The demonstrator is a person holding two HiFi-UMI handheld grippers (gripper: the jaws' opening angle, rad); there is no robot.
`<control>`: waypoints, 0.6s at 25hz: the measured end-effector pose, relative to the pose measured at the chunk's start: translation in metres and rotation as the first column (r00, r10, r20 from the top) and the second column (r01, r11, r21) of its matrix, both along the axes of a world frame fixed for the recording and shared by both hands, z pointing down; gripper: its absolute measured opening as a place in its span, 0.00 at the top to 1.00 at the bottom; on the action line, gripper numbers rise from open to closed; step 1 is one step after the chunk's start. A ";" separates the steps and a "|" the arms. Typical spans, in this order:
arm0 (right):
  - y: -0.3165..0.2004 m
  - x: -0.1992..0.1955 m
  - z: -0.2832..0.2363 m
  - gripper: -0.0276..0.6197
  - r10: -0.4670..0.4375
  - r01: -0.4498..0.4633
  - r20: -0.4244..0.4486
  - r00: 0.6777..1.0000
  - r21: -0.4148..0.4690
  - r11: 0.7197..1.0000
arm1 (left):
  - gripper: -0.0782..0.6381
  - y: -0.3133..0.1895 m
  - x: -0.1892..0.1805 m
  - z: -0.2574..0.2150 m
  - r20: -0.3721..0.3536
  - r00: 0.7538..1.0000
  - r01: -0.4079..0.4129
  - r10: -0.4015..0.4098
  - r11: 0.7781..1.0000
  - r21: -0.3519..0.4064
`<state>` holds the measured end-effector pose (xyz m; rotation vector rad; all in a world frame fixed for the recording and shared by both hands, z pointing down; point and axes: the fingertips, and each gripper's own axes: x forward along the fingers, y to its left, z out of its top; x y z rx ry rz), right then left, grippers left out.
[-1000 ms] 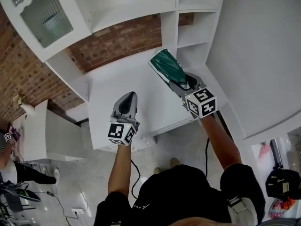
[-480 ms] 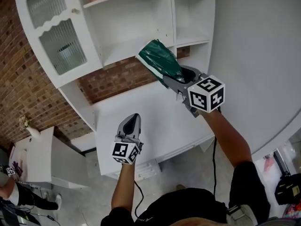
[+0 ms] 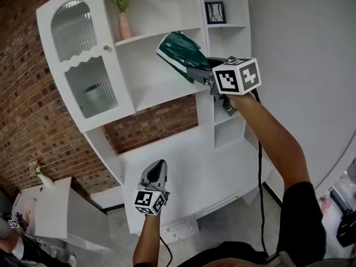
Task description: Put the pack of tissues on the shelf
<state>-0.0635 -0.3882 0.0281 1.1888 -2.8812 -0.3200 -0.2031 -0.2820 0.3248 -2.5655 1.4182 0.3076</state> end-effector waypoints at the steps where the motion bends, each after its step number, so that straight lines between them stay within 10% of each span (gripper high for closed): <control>1: -0.006 -0.002 -0.014 0.59 0.013 -0.013 -0.014 1.000 0.012 1.000 | 0.89 -0.001 -0.003 0.000 0.000 1.000 0.002 -0.002 1.000 -0.001; 15: -0.109 -0.028 -0.154 0.59 0.170 -0.137 -0.239 0.956 0.150 0.979 | 0.90 -0.047 -0.007 -0.008 0.013 0.999 0.043 -0.043 0.999 0.016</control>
